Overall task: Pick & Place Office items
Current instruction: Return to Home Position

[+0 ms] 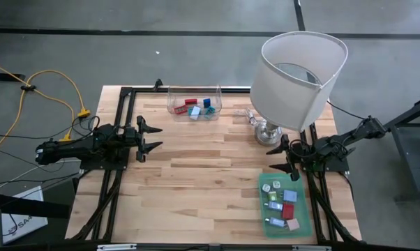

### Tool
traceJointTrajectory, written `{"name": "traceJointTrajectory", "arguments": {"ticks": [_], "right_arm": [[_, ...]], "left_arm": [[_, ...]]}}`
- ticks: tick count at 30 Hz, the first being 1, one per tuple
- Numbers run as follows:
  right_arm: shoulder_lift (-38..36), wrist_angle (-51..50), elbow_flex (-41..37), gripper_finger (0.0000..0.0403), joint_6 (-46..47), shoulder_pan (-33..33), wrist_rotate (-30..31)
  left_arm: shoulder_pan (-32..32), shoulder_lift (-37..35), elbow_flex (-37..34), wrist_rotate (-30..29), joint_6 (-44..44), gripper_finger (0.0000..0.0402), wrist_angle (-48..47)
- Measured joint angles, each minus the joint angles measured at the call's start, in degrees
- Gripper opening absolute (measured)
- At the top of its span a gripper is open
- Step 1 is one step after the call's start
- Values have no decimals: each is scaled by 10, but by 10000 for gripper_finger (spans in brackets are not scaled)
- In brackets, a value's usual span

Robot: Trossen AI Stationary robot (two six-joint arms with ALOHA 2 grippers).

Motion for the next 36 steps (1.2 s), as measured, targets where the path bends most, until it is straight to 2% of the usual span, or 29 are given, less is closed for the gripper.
{"name": "traceJointTrajectory", "arguments": {"ticks": [11,36], "right_arm": [[0,-18,0,238,16,0,-120],[0,-31,5,238,15,0,-105]], "left_arm": [[0,0,0,0,0,237,0],[0,0,0,0,0,237,0]]}}
